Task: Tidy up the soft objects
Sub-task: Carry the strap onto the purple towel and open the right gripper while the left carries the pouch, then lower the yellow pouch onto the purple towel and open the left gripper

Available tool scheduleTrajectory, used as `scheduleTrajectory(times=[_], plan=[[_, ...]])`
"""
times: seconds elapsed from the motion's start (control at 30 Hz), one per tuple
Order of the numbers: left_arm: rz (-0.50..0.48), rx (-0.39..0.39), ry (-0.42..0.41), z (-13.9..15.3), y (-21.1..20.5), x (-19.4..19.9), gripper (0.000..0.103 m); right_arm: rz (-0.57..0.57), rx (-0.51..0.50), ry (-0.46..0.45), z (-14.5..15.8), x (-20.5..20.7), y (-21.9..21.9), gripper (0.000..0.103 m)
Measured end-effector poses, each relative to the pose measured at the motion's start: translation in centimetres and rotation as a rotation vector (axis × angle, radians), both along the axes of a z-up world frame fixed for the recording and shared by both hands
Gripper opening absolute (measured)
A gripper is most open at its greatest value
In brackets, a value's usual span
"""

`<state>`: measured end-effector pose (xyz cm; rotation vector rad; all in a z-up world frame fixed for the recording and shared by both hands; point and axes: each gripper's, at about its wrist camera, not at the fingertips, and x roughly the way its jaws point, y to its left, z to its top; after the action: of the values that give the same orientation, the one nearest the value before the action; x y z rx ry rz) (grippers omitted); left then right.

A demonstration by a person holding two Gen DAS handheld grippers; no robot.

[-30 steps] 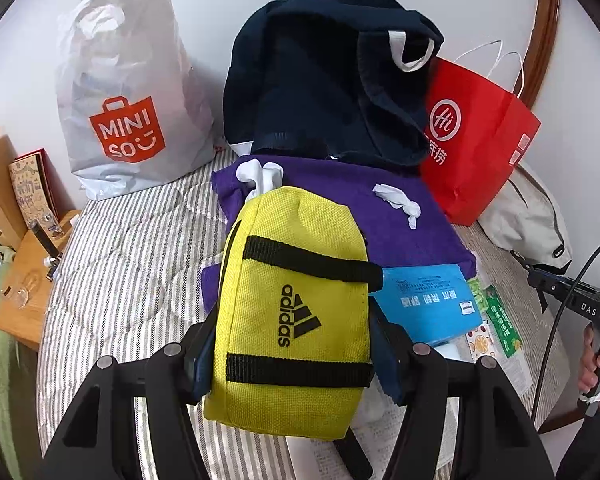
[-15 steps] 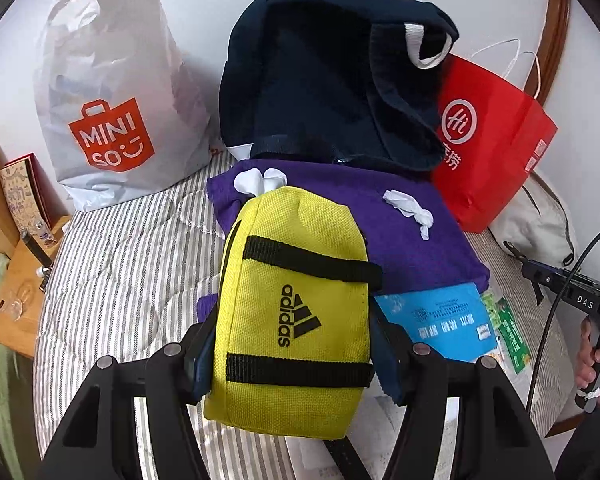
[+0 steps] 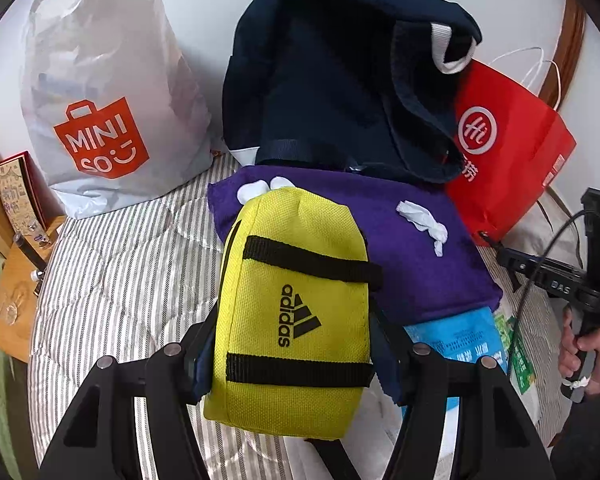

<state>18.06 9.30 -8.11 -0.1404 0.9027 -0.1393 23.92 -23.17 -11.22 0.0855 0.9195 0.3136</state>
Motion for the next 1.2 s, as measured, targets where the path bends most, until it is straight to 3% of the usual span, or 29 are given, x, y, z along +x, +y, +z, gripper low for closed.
scheduleTrajectory(times=[0.3,0.63,0.73,0.87,1.2], plan=[[-0.006,-0.001,0.002,-0.5,0.1,1.9,0.062,-0.011,-0.024,0.055,-3.0,4.6,1.2,0.022],[-0.02,0.004,0.019,-1.6,-0.2,3.3,0.062,0.011,-0.053,0.125,-6.6,6.3,2.0,0.023],[-0.013,-0.007,0.024,-1.9,-0.2,3.7,0.062,0.027,-0.054,0.135,-6.9,6.1,2.1,0.035],[-0.02,-0.017,0.03,-2.3,-0.5,4.4,0.062,0.034,-0.035,0.129,-6.4,5.7,1.8,0.051],[-0.028,0.02,0.069,-5.7,-2.3,7.4,0.062,0.002,-0.001,0.063,-2.4,2.5,-0.5,0.055]])
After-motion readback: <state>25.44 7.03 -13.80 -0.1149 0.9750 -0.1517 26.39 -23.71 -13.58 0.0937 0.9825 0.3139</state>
